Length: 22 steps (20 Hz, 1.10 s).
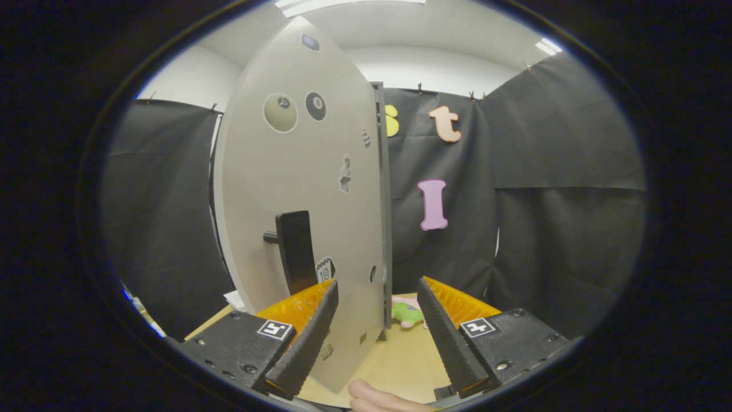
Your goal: Open the shoe cabinet door, grab the shoes and put them into the shoe cabinet, then close the shoe cabinet door.
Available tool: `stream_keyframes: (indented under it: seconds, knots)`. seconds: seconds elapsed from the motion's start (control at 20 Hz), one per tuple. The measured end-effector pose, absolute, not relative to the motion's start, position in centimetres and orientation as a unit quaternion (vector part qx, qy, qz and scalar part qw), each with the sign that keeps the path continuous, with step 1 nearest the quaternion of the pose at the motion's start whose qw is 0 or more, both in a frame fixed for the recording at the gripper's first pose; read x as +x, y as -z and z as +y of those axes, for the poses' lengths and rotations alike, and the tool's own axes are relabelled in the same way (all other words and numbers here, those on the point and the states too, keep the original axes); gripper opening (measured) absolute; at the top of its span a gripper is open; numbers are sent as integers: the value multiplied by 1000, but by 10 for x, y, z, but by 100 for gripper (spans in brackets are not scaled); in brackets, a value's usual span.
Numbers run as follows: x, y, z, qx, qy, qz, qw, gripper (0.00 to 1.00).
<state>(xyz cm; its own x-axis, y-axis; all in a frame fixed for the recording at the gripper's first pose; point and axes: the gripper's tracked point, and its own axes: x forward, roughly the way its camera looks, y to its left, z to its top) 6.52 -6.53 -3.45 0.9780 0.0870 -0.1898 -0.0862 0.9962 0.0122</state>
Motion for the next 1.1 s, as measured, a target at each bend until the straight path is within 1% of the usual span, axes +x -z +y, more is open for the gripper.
stream_keyframes:
  seconds: [0.25,0.4,0.45,0.5,0.65,0.8,0.95,1.1]
  knots:
    - [85,41,-11,-11,-60,82,995,92]
    - [95,54,37,-12,-100,100,990,93]
    - [96,57,51,-16,-117,108,987,94]
    - [96,56,59,-19,-126,107,986,97]
    - [91,49,60,-40,-122,84,988,98]
    - [78,44,47,-65,-96,59,991,98]
    - [54,60,30,-56,-75,80,992,98]
    - [29,62,17,-25,-97,88,991,99]
